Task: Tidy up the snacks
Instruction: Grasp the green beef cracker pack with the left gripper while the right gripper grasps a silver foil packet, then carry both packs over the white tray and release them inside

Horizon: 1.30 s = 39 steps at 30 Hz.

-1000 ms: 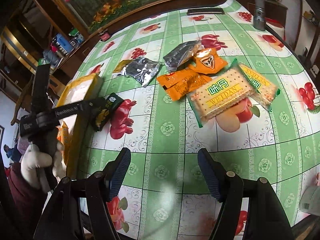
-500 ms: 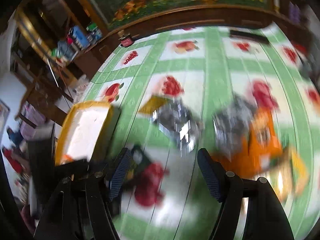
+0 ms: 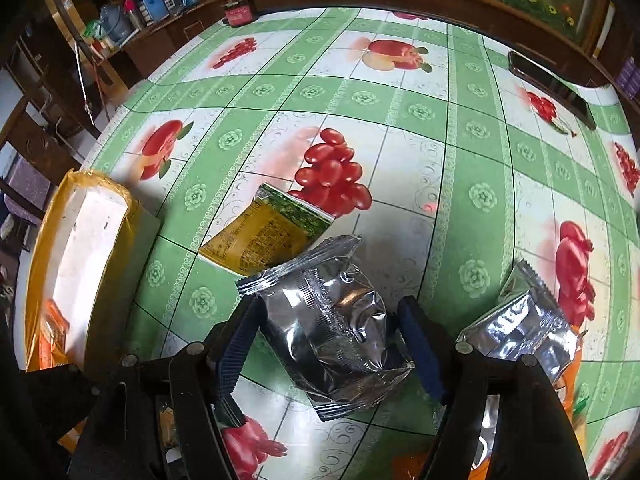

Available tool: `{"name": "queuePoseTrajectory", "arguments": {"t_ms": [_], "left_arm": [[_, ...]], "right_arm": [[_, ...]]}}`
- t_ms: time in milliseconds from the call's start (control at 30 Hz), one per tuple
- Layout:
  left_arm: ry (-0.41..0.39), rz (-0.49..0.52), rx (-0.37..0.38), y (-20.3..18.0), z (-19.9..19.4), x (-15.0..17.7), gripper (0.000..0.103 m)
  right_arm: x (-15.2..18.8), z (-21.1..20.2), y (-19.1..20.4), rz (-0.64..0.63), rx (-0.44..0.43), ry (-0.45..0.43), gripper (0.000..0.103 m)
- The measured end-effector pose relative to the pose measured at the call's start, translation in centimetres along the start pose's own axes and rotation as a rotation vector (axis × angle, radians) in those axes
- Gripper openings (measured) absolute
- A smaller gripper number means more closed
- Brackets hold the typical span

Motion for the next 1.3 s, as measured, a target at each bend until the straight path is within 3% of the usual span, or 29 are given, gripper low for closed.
{"name": "queuePoseTrajectory", "arguments": {"t_ms": [100,133,200,233,267,300,600,867,1100,1300], "left_arm": [[0.005,0.048,-0.04,-0.6,0.7,-0.1,0.057],[0.014,0.078,-0.057,-1.1,1.1,0.0,0.066],[0.028,0.141,-0.104,-2.1,1.8,0.6,0.069],[0.031,0.157,-0.116,-2.4,1.9,0.8,0.067],[0.025,0.169,-0.128,-2.7,1.7,1.1,0.046],[0.024,0.166,-0.125,-2.9,1.5,1.2,0.042],[-0.005,-0.059,-0.072,-1.6,-1.9,2.3,0.042],[-0.1,-0.135,-0.097,-2.4,-8.9,3.7,0.042],[-0.186,-0.203,-0.153,-1.0,-13.6,4.3,0.043],[-0.219,-0.253,-0.19,1.0,-15.3,5.2,0.043]], "right_arm": [[0.5,-0.5,-0.1,0.023,0.005,0.0,0.066],[0.8,-0.8,-0.1,0.022,0.009,0.0,0.065],[1.7,-1.2,-0.1,0.024,0.014,0.0,0.065],[2.1,-1.5,-0.1,0.028,0.015,0.0,0.064],[2.7,-1.9,-0.2,0.039,0.013,0.001,0.064],[3.1,-2.3,-0.4,0.05,0.009,0.0,0.064],[7.3,-8.1,-2.3,0.165,-0.072,-0.077,0.063],[10.6,-12.1,-2.4,0.227,-0.219,-0.111,0.063],[11.2,-12.7,1.5,0.169,-0.316,-0.095,0.063],[10.8,-12.5,5.9,0.093,-0.386,-0.076,0.063]]}}
Point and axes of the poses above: each gripper's, at about its wrist camera, not at the fingertips, and z roughly the way its jaws point, y to its left, x to its underside, the point moved 1 cm from there along z, roughly the way its jaws point, and after that the axes turned 9 degrees about -y, right-handed, at the moved point
